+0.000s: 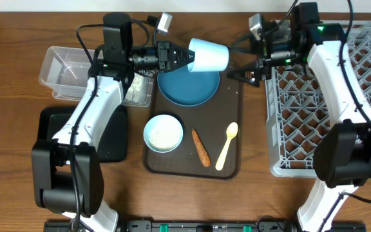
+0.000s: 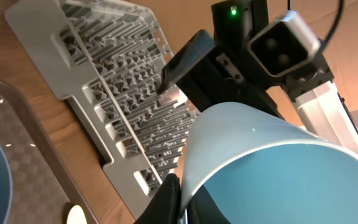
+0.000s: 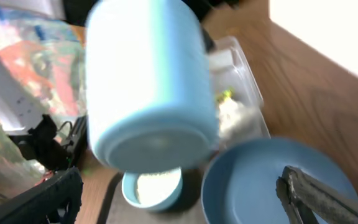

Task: Sort waste into correct bins and load items into the dishwasher rack
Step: 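Hand blue cup from left gripper to right gripper, then carry blue cup with right gripper into dish rack and release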

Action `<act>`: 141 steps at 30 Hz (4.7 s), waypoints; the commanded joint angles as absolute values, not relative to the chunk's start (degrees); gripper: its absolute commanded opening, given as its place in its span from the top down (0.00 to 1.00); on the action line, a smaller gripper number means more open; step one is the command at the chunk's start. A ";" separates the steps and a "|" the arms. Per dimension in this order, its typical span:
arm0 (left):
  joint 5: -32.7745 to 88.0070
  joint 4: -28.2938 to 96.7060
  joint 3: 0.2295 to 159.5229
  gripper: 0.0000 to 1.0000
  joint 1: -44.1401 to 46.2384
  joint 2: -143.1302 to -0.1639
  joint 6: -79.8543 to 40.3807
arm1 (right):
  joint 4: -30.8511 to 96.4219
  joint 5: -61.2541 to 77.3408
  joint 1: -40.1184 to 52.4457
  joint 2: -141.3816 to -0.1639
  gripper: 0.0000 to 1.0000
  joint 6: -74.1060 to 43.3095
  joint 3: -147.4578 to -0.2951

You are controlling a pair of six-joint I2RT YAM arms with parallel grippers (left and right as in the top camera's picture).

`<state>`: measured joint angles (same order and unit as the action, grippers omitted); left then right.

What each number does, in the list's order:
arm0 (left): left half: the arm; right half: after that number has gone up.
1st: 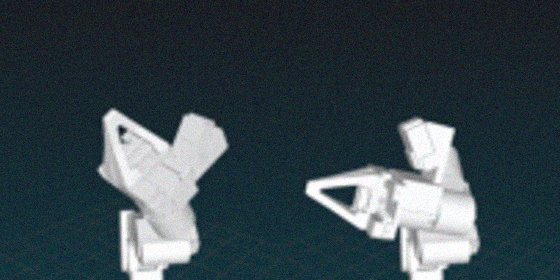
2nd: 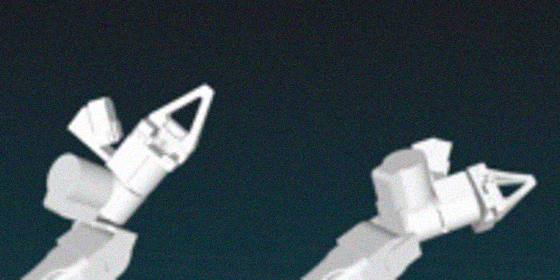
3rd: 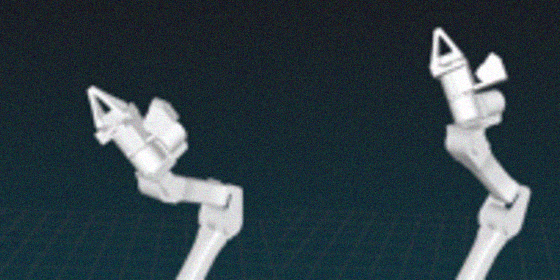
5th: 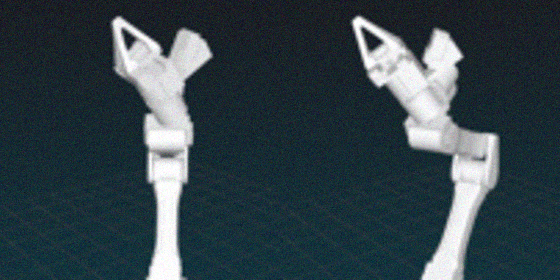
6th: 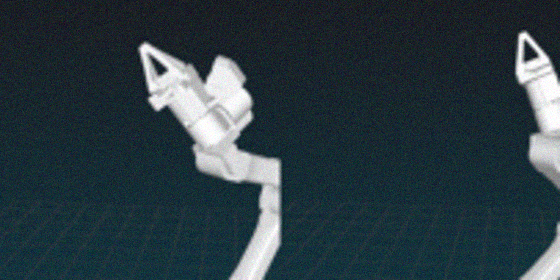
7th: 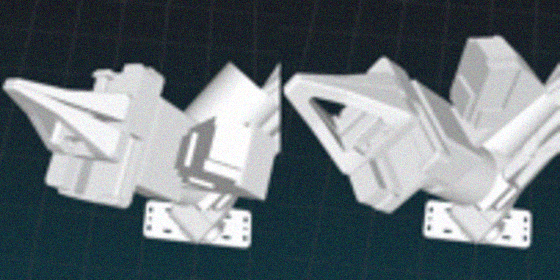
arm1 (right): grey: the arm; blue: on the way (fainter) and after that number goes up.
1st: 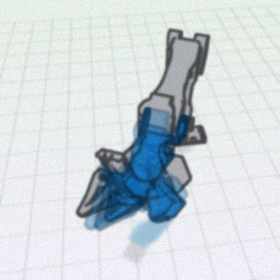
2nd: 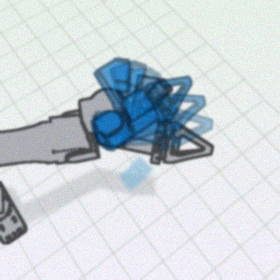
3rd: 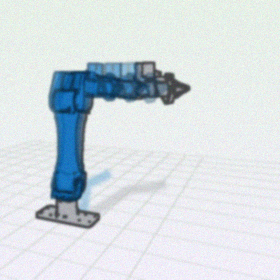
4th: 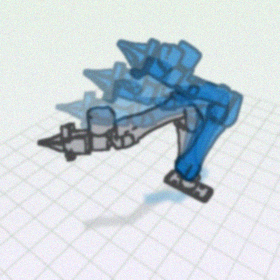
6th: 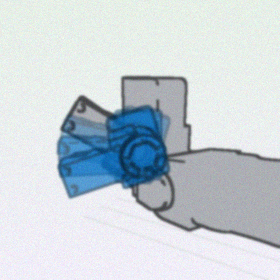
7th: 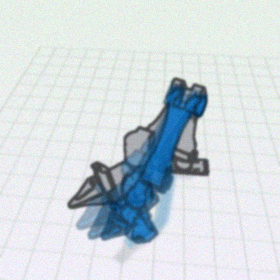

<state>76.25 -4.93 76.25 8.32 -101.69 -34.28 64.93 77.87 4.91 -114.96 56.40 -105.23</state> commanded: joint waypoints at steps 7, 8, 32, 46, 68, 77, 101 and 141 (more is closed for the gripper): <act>78.43 -5.50 76.73 0.92 8.27 -102.19 -33.28 | 64.34 84.51 8.19 -115.42 0.01 62.48 -105.89; 78.43 -5.50 76.73 0.92 8.27 -102.19 -33.28 | 63.88 85.78 8.27 -115.42 0.01 62.48 -105.89; 78.46 -5.50 76.73 0.92 9.72 -102.19 -33.74 | 59.33 86.76 10.48 -115.42 0.16 62.43 -105.89; 78.46 -5.52 76.73 0.92 9.72 -102.19 -33.74 | 59.33 83.57 10.48 -115.42 0.24 61.34 -105.89; 77.10 -4.84 76.73 0.66 9.69 -102.19 -30.46 | 59.35 75.42 10.35 -115.42 0.50 54.37 -105.89; 56.29 13.30 76.73 0.58 9.52 -102.19 -20.62 | 59.31 53.78 9.43 -115.39 0.61 36.93 -105.91; 19.81 41.12 76.73 0.51 1.19 -88.84 -6.20 | 68.47 1.74 -15.38 -102.67 0.69 -5.98 -106.10; 19.84 41.10 76.73 0.50 1.19 -88.86 -6.20 | 61.06 2.72 -31.97 -104.90 0.10 -7.25 -86.06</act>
